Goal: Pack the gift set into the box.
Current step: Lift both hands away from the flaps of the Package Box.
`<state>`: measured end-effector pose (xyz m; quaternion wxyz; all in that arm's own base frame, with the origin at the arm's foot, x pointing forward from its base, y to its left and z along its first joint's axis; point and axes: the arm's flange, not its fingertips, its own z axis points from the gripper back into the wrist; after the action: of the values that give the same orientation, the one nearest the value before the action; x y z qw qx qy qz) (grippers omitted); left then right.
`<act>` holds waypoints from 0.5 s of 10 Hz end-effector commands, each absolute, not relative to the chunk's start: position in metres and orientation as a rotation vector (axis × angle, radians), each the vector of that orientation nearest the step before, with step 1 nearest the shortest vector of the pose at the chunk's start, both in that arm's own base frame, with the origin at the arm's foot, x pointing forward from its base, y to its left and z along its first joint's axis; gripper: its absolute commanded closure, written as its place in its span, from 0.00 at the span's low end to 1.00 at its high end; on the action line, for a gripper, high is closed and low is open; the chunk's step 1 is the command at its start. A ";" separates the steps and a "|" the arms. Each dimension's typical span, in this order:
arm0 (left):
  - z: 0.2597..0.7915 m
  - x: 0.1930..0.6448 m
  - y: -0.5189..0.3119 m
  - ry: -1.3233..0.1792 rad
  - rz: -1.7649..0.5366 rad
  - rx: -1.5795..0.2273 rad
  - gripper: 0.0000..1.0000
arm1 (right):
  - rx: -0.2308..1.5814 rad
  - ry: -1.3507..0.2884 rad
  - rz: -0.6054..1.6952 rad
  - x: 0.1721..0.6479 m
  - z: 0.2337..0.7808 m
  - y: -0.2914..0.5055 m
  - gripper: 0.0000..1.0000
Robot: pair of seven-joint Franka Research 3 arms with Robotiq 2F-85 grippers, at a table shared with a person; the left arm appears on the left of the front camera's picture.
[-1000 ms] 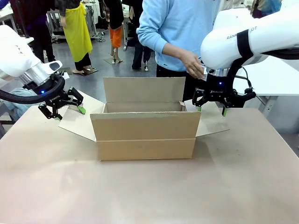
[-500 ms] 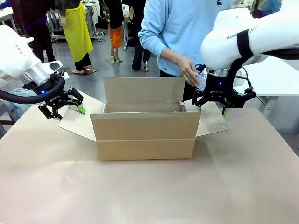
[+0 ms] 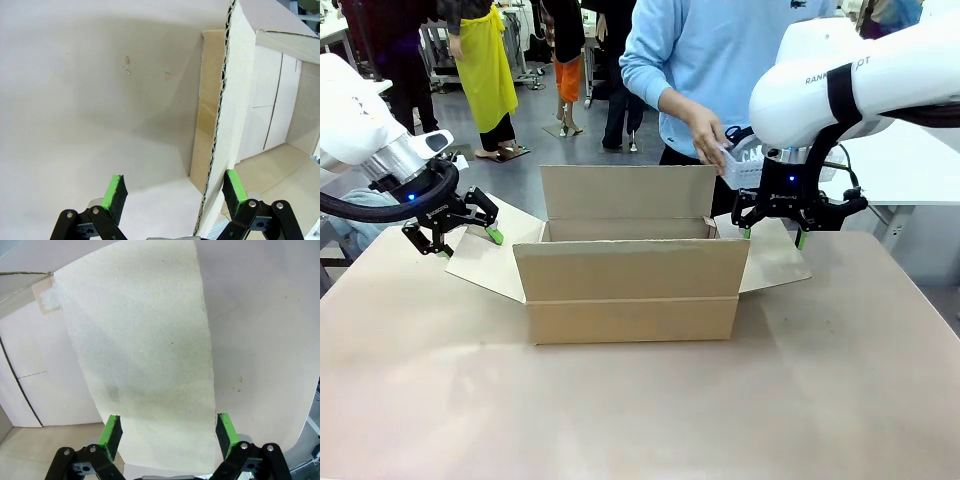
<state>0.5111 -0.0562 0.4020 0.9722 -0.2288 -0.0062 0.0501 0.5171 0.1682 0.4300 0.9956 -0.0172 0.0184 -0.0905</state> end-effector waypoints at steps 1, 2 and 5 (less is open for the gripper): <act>0.403 0.510 -0.055 -0.010 0.108 -0.445 0.00 | -0.058 0.027 -0.202 0.517 0.431 0.170 0.00; 0.403 0.510 -0.055 -0.010 0.108 -0.445 0.00 | -0.058 0.027 -0.202 0.517 0.431 0.170 0.00; 0.403 0.510 -0.055 -0.010 0.108 -0.445 0.00 | -0.058 0.027 -0.202 0.517 0.431 0.170 0.00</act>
<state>0.5111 -0.0562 0.4020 0.9722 -0.2288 -0.0062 0.0501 0.5171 0.1682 0.4300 0.9956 -0.0172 0.0184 -0.0905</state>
